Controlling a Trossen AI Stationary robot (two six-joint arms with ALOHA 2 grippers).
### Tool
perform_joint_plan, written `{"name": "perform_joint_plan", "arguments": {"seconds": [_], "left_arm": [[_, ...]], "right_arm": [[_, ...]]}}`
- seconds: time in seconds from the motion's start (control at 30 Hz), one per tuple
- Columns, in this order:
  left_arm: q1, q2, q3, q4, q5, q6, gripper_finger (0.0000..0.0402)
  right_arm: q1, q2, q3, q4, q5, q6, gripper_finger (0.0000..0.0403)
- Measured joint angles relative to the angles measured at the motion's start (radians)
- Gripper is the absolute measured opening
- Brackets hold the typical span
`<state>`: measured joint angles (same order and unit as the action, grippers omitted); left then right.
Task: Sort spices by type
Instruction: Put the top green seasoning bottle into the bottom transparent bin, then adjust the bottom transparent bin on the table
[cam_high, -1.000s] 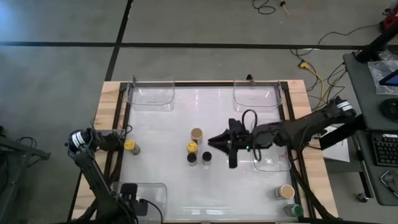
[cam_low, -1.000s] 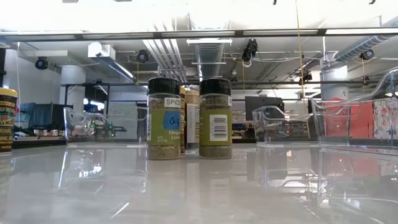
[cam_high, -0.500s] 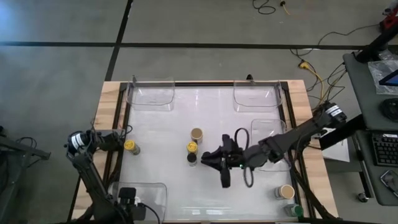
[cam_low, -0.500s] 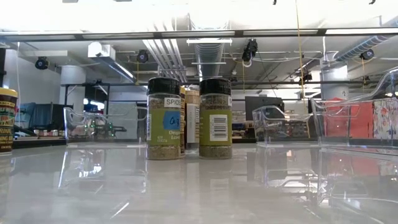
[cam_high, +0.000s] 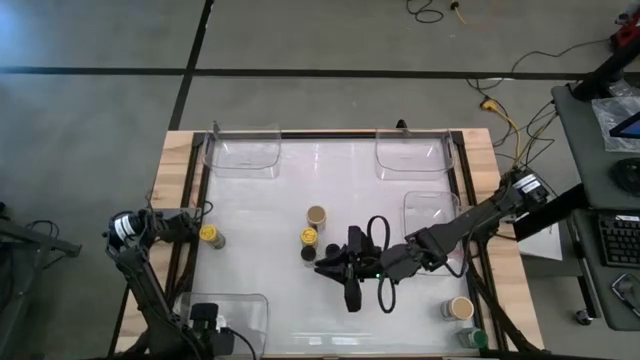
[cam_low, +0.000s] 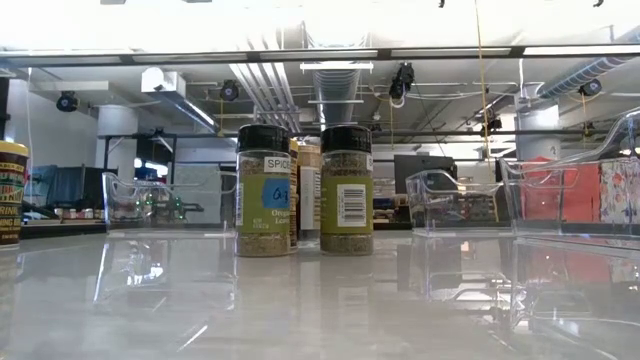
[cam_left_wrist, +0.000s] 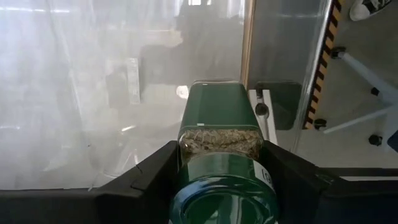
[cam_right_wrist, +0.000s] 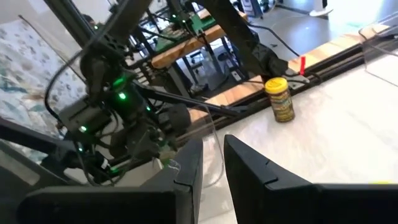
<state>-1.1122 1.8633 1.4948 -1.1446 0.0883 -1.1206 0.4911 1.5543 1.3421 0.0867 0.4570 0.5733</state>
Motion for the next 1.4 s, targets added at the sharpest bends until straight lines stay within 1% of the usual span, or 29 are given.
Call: {"name": "perform_joint_plan", "arguments": {"seconds": [0.27,0.4,0.47,0.63,0.83,1.0,1.17,1.4], "left_arm": [[0.001,0.03,0.01,-0.001,0.004,0.009,0.0191],[0.0,0.036,0.029,0.0,-0.02,0.013,0.0195],[0.0,0.037,0.034,0.004,-0.04,0.013,0.0203],[0.0,0.04,0.034,0.012,-0.048,0.008,0.0233],[0.0,0.04,0.035,0.009,-0.048,0.004,0.0267],[0.0,0.037,0.06,-0.012,-0.041,0.011,0.0285],[0.0,0.035,0.1,-0.042,-0.037,0.03,0.0288],[0.0,0.034,0.148,-0.052,-0.051,0.039,0.0288]], "right_arm": [[0.037,0.011,0.074,0.003,0.019,-0.061,0.0056],[0.047,0.011,0.093,0.0,0.026,-0.068,0.0056],[0.051,0.011,0.098,0.002,0.031,-0.076,0.0056],[0.061,0.011,0.099,0.0,0.043,-0.076,0.0058],[0.069,0.012,0.099,0.0,0.044,-0.076,0.0085],[0.079,0.012,0.099,0.0,0.044,-0.076,0.011],[0.079,0.012,0.099,-0.001,0.044,-0.075,0.0125],[0.081,0.012,0.099,-0.001,0.044,-0.061,0.0135]]}}
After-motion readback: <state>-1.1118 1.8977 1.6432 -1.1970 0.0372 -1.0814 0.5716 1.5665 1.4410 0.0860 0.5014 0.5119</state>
